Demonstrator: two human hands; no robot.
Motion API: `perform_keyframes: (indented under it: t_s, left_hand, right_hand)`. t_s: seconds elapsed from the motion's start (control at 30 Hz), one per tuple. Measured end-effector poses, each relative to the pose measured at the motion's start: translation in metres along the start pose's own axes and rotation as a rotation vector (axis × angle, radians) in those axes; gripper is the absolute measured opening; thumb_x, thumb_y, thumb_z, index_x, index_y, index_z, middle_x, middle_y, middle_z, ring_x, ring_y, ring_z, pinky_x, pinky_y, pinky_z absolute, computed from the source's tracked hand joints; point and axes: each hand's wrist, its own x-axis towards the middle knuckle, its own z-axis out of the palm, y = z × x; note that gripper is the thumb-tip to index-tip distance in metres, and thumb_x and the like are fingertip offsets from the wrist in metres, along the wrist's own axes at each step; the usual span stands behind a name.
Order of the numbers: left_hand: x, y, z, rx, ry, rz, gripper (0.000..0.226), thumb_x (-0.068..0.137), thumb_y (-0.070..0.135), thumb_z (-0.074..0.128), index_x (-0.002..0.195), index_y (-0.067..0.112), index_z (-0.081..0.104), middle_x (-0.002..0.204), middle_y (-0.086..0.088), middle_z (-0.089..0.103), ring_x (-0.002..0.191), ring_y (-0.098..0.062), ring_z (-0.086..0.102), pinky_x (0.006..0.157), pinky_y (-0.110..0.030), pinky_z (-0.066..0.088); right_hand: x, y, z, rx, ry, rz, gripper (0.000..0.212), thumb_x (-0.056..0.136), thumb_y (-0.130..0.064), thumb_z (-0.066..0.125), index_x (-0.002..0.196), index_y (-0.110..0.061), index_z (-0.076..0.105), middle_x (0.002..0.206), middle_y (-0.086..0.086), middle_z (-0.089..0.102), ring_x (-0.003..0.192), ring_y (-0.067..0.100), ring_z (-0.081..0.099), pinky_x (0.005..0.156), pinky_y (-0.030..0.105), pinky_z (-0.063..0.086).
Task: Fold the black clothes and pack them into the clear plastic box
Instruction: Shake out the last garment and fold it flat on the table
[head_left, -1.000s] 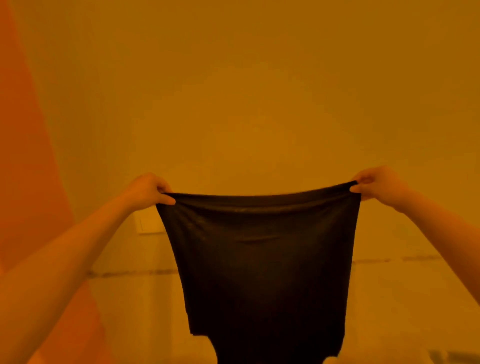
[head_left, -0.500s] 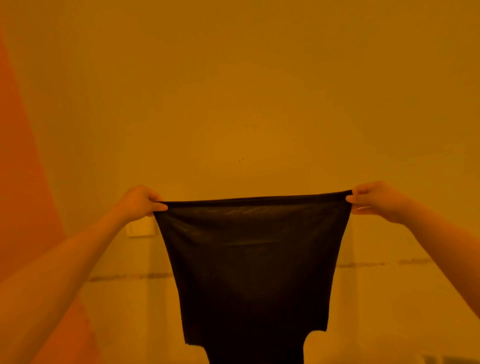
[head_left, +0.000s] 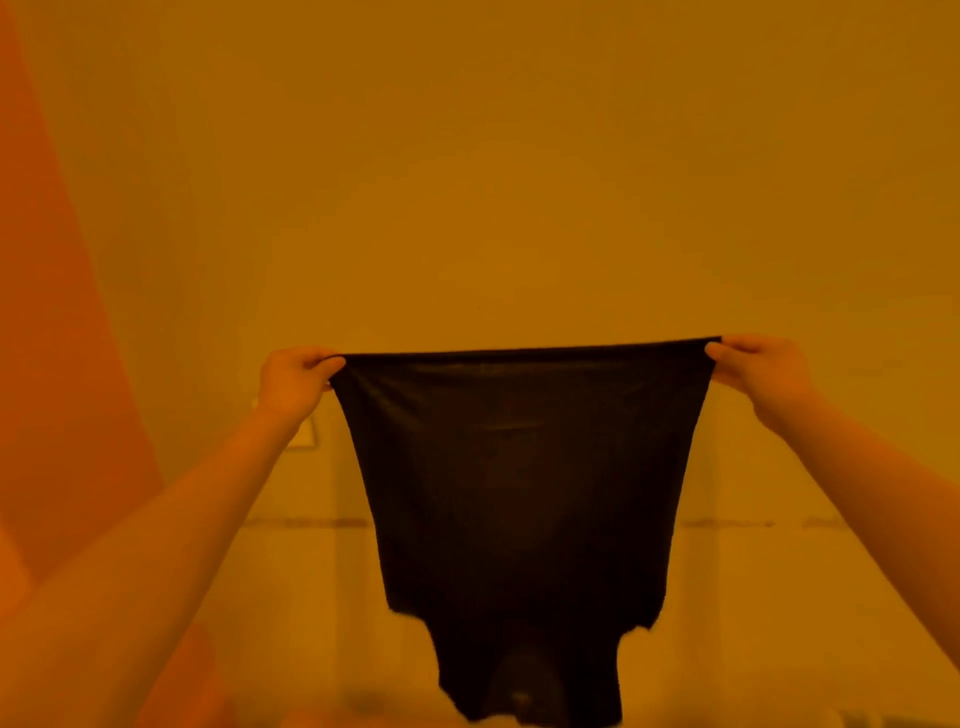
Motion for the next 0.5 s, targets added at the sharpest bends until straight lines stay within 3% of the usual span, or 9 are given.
perform_keyframes:
  t_s: [0.07,0.13,0.23,0.3,0.4,0.5]
  left_hand:
    - [-0.029,0.004,-0.011,-0.066,-0.011,-0.003,0.019,0.089,0.000,0.056,0.104,0.010,0.062,0.073,0.002,0.057,0.056,0.001,0.059,0.053,-0.006,0.047]
    - [-0.061,-0.002,-0.029,-0.044,-0.058,-0.015,0.014,0.089,0.002,0.056,0.089,0.012,0.065,0.071,0.008,0.061,0.063,-0.002,0.058,0.058,-0.008,0.049]
    - [-0.119,-0.024,-0.065,0.055,-0.181,-0.024,0.027,0.088,0.002,0.056,0.072,0.023,0.060,0.054,0.021,0.062,0.056,0.010,0.056,0.067,-0.012,0.042]
    - [-0.167,-0.042,-0.089,0.154,-0.287,-0.037,0.027,0.087,-0.002,0.056,0.072,0.019,0.059,0.049,0.015,0.058,0.047,0.012,0.050,0.057,-0.008,0.035]
    - [-0.248,-0.078,-0.120,0.252,-0.404,-0.116,0.026,0.088,-0.001,0.056,0.069,0.016,0.061,0.037,0.007,0.044,0.032,0.001,0.039,0.037,-0.011,0.025]
    - [-0.323,-0.113,-0.141,0.327,-0.539,-0.195,0.029,0.087,0.004,0.058,0.070,0.026,0.063,0.041,0.013,0.054,0.036,0.001,0.045,0.042,-0.011,0.034]
  right_hand:
    - [-0.022,-0.001,-0.012,-0.006,-0.014,-0.004,0.016,0.086,0.001,0.058,0.101,-0.003,0.061,0.063,-0.005,0.069,0.063,0.003,0.066,0.058,0.012,0.053]
    - [-0.061,-0.004,-0.026,-0.005,-0.075,0.015,0.006,0.082,-0.004,0.064,0.084,-0.007,0.068,0.062,-0.011,0.070,0.072,0.005,0.065,0.062,0.012,0.053]
    - [-0.135,0.005,-0.051,-0.050,-0.147,0.073,0.008,0.063,-0.015,0.075,0.060,-0.022,0.073,0.060,-0.010,0.069,0.062,0.001,0.065,0.060,0.009,0.051]
    - [-0.188,0.024,-0.070,-0.283,-0.148,0.126,0.028,0.076,-0.002,0.069,0.059,-0.025,0.071,0.060,-0.005,0.067,0.056,-0.004,0.061,0.059,0.012,0.049]
    - [-0.269,0.053,-0.088,-0.432,-0.184,0.246,0.036,0.080,0.000,0.066,0.054,-0.025,0.070,0.060,-0.001,0.063,0.058,0.005,0.058,0.061,0.027,0.046]
    - [-0.351,0.084,-0.097,-0.526,-0.193,0.344,0.032,0.078,0.005,0.065,0.062,-0.023,0.067,0.047,-0.015,0.060,0.060,0.004,0.055,0.059,0.018,0.038]
